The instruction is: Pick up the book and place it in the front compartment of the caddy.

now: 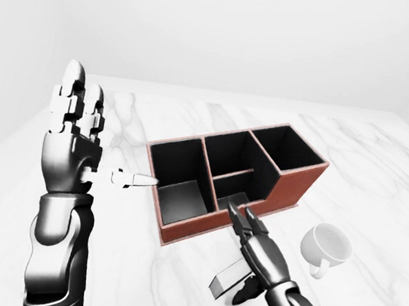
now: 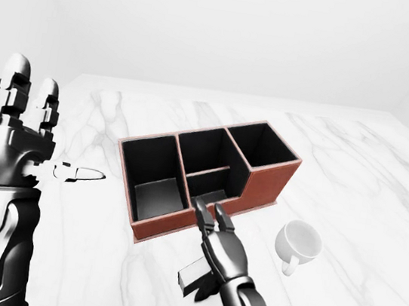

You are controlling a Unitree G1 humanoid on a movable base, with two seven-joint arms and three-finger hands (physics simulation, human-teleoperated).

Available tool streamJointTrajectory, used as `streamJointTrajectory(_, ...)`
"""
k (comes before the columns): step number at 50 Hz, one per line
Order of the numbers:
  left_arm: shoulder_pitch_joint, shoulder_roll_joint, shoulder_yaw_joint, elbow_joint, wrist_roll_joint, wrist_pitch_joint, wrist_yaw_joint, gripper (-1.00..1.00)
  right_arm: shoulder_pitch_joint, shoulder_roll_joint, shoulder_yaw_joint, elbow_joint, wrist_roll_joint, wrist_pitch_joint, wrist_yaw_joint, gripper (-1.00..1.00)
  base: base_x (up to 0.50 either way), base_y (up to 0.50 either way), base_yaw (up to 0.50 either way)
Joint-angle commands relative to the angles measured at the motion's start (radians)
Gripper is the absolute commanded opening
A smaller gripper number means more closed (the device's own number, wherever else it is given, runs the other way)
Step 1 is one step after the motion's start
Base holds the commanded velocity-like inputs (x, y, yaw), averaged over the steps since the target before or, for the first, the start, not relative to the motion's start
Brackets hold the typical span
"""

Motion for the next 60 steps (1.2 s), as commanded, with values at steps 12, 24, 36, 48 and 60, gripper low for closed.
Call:
streamJointTrajectory(12,0.002,0.000,0.000,0.001,-0.001,0.000,0.001,1.00,0.007,-0.009,0.021,0.040,-0.013,0.000,-0.035,1.00,0.00,0.00,0.00)
streamJointTrajectory(24,0.000,0.000,0.001,0.004,-0.001,0.000,0.001,1.00,0.008,-0.012,0.028,0.060,-0.019,0.000,-0.050,1.00,0.00,0.00,0.00)
streamJointTrajectory(36,0.002,-0.001,-0.003,0.007,0.001,0.000,0.001,1.00,0.012,-0.015,0.030,0.059,-0.013,0.000,-0.044,-1.00,0.00,0.00,0.00)
streamJointTrajectory(48,0.000,0.000,-0.001,0.004,-0.001,0.000,0.001,1.00,0.002,-0.013,0.026,0.034,-0.013,0.000,-0.022,-1.00,0.00,0.00,0.00)
streamJointTrajectory(60,-0.003,0.001,0.002,0.011,-0.005,0.000,0.003,1.00,-0.063,0.013,-0.017,-0.075,-0.006,0.000,0.084,-1.00,0.00,0.00,0.00)
